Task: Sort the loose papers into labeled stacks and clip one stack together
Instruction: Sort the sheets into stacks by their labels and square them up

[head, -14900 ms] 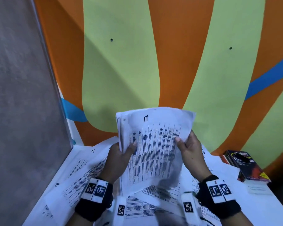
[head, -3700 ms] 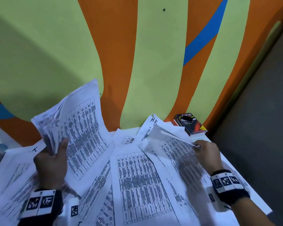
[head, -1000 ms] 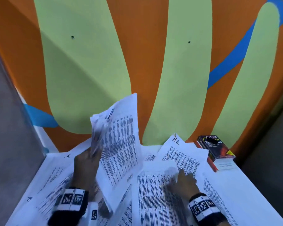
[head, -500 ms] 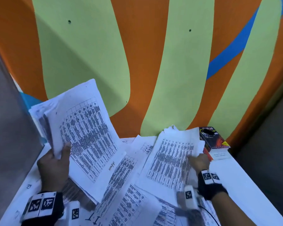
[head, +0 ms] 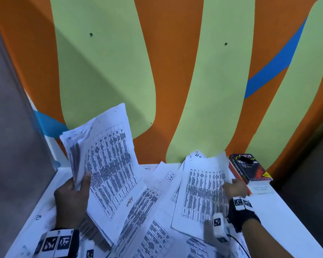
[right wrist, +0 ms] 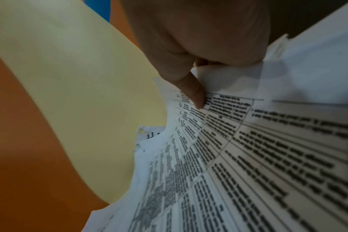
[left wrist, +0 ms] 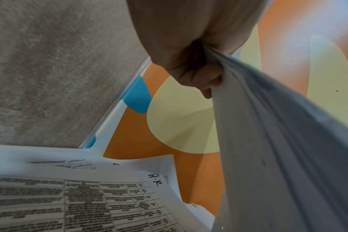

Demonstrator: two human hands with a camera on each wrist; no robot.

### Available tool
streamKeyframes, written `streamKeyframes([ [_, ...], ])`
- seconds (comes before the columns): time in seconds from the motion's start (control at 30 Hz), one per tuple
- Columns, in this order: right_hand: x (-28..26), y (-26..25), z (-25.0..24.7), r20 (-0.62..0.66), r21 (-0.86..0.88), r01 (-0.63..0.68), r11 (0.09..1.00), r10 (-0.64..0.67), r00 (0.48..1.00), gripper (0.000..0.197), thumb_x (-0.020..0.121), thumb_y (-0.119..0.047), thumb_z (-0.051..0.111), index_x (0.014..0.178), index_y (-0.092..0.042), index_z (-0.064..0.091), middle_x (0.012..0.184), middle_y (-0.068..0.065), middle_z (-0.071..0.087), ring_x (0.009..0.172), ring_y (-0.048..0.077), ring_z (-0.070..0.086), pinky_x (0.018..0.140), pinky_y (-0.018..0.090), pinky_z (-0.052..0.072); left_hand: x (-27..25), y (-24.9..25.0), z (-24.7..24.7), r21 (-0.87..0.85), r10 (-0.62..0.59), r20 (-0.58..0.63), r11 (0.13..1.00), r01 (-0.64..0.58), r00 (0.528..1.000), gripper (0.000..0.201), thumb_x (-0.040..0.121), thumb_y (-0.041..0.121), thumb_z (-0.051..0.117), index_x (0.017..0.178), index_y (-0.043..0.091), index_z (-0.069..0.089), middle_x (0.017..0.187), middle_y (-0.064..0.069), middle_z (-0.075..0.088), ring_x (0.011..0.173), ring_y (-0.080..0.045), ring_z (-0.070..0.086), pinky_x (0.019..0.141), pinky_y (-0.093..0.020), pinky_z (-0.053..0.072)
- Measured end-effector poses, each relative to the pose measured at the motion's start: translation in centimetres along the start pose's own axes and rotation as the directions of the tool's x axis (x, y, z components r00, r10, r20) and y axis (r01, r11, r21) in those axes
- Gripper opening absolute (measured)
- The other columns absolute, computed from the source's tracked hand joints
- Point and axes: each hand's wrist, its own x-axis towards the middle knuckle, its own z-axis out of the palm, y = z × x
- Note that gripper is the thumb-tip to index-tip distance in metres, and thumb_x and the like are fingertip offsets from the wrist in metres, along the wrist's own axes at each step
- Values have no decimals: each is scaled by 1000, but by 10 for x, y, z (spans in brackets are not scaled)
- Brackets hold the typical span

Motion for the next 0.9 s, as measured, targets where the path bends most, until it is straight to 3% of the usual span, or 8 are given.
streamKeyframes([
  [0.2, -18, -21, -30, 44, 132, 376, 917, -384, 922, 17, 81, -4, 69, 98, -2, 69, 82, 20, 70, 69, 27, 64, 62, 37, 56, -1, -14, -2, 66, 125, 26, 990, -126, 992, 41, 81, 1, 68, 50, 6, 41, 37, -15, 39, 47, -12, 32, 46, -31, 25],
  [0.37, -36, -49, -91, -88, 350, 556, 754, -564, 821, 17, 85, -12, 67, 79, 4, 64, 62, 11, 63, 60, 16, 54, 49, 23, 42, 0, -20, -6, 40, 13, -13, 999, -13, 1000, 46, 84, 7, 66, 51, 9, 36, 41, -11, 34, 47, -10, 27, 45, -32, 23],
  [0.53, -35, -60, -101, 109, 775, 154, 613, -369, 923, 20, 90, -12, 59, 71, -11, 56, 54, -7, 64, 44, -5, 55, 46, 12, 46, 0, -13, -19, 25, 3, -72, 1000, -1, 997, 40, 84, 4, 66, 58, 8, 37, 43, -4, 23, 52, -7, 21, 49, -37, 23],
  [0.6, -31, -51, -72, 380, 802, -161, 575, -284, 880, 6, 89, -9, 60, 85, -8, 64, 84, -5, 72, 71, 1, 67, 69, 16, 57, 2, -10, -27, 72, 27, -95, 997, -20, 995, 42, 84, 4, 67, 58, 9, 35, 43, 2, 19, 50, -6, 21, 47, -38, 21],
  [0.67, -46, -43, -45, 553, 697, -301, 651, -219, 804, 46, 77, -12, 72, 120, 2, 60, 125, 9, 61, 108, 18, 64, 93, 32, 53, 4, -11, -36, 145, 35, -123, 989, -16, 992, 43, 83, 4, 68, 56, 10, 34, 46, -1, 21, 49, -8, 19, 47, -36, 21],
  [0.77, -98, -39, -13, 648, 592, -322, 738, -199, 735, 27, 87, -2, 61, 110, 12, 56, 66, 12, 70, 52, 10, 67, 44, 16, 53, 3, -14, -48, 149, -9, -141, 988, 30, 990, 45, 84, 6, 68, 55, 9, 33, 44, -3, 20, 47, -7, 21, 47, -31, 24],
  [0.8, -113, -36, 4, 685, 537, -330, 777, -173, 708, 26, 85, -2, 65, 106, 11, 58, 66, 12, 70, 51, 13, 66, 41, 17, 52, 3, -17, -52, 133, -49, -147, 989, 68, 988, 46, 84, 7, 67, 53, 7, 34, 43, 0, 18, 45, -6, 23, 46, -25, 26],
  [0.9, -129, -20, 61, 711, 437, -292, 851, -128, 691, 72, 53, -15, 89, 112, 12, 59, 120, 27, 62, 110, 40, 62, 88, 55, 50, -1, -24, -64, 128, -138, -180, 978, 162, 974, 44, 84, 8, 67, 52, -8, 42, 36, 3, 24, 39, 2, 34, 43, -9, 26],
])
